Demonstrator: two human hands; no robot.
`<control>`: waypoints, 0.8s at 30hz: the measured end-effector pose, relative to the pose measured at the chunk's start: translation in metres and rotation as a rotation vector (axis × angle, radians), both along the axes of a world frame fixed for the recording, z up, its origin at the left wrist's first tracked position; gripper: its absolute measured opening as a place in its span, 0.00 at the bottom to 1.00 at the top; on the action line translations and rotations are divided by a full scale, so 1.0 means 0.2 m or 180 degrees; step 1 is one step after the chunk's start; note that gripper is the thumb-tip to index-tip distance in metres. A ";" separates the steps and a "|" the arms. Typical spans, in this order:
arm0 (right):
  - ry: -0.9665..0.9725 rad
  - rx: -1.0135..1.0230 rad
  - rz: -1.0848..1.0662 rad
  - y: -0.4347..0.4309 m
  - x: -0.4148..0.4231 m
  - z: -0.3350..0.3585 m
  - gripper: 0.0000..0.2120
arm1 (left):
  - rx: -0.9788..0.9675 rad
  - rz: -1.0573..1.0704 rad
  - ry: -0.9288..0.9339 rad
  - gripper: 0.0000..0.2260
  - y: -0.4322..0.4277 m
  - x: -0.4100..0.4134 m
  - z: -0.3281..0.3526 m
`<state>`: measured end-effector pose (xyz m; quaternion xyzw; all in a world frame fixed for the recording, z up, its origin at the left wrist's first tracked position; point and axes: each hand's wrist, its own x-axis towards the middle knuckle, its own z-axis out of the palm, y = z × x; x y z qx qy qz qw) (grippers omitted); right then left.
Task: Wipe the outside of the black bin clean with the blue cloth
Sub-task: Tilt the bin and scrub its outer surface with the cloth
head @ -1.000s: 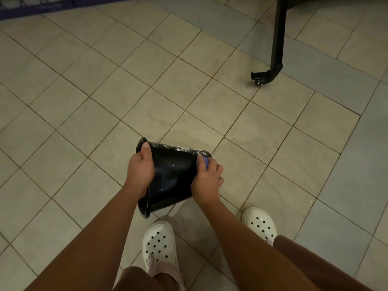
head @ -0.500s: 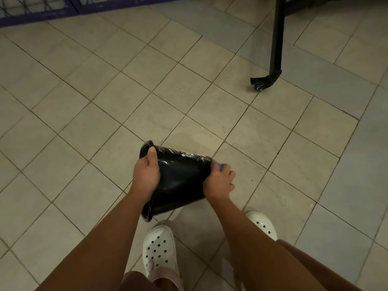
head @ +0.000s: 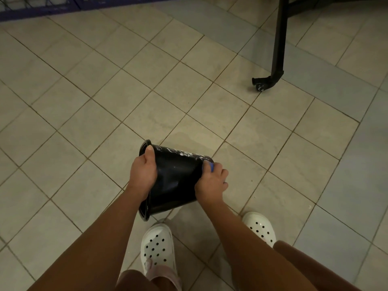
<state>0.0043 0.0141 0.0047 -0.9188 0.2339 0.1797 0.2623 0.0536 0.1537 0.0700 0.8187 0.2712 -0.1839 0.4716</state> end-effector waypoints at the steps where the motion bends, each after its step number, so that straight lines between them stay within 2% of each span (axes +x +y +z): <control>1: -0.0141 0.0020 0.0116 0.02 0.00 0.00 0.28 | -0.0013 -0.0006 0.0000 0.23 0.00 0.00 0.00; 4: -0.0194 0.0082 0.0244 -0.04 0.05 -0.02 0.26 | -0.0036 -0.0046 -0.0064 0.22 0.00 -0.01 0.01; 8: 0.0251 0.0107 -0.0189 -0.12 0.06 -0.03 0.26 | 0.0000 -0.0119 -0.0085 0.24 -0.02 -0.01 0.00; 14: -0.0159 0.0149 0.0240 0.01 0.06 0.01 0.25 | -0.0019 -0.0092 -0.0072 0.25 0.00 -0.01 -0.01; 19: 0.0345 0.0079 -0.0214 -0.12 0.05 -0.01 0.26 | 0.0008 -0.0150 -0.0085 0.26 -0.03 -0.01 0.00; 24: -0.0097 0.0137 0.0295 0.06 0.02 0.05 0.28 | 0.0135 -0.0109 -0.0073 0.26 0.00 0.00 -0.01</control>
